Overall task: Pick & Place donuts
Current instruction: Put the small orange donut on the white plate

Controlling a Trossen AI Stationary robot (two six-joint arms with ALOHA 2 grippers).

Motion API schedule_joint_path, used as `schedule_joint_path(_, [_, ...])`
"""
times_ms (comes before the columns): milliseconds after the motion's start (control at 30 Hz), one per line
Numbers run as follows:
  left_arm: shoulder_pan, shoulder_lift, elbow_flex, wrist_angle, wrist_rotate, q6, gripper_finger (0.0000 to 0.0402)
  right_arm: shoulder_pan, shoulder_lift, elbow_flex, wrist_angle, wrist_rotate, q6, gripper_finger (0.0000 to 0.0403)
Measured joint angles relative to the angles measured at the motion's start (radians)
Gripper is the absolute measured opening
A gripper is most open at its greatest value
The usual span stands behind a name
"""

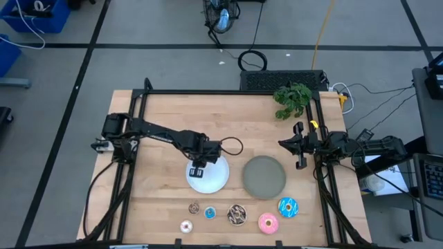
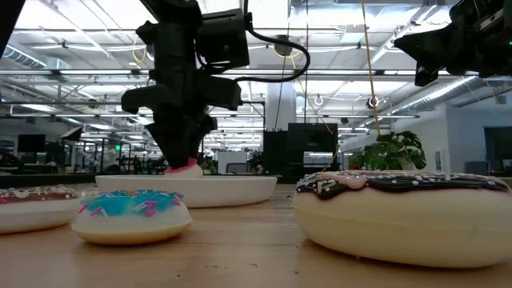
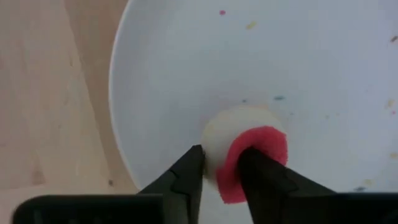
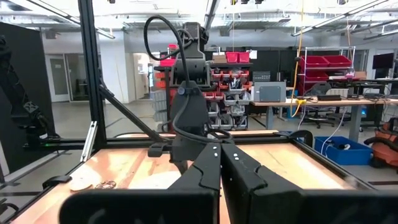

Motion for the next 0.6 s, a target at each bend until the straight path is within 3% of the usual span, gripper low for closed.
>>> schedule_joint_path(333, [-0.001,0.0,0.02,0.053,-0.087,-0.02,0.0279,0.0,0.0,0.0,-0.001,0.0,0.0,0.0])
schedule_joint_path(600, [-0.023,0.0,0.036,0.012,-0.101,-0.065,0.0347,0.0,0.0,0.0,-0.001,0.0,0.0,0.0])
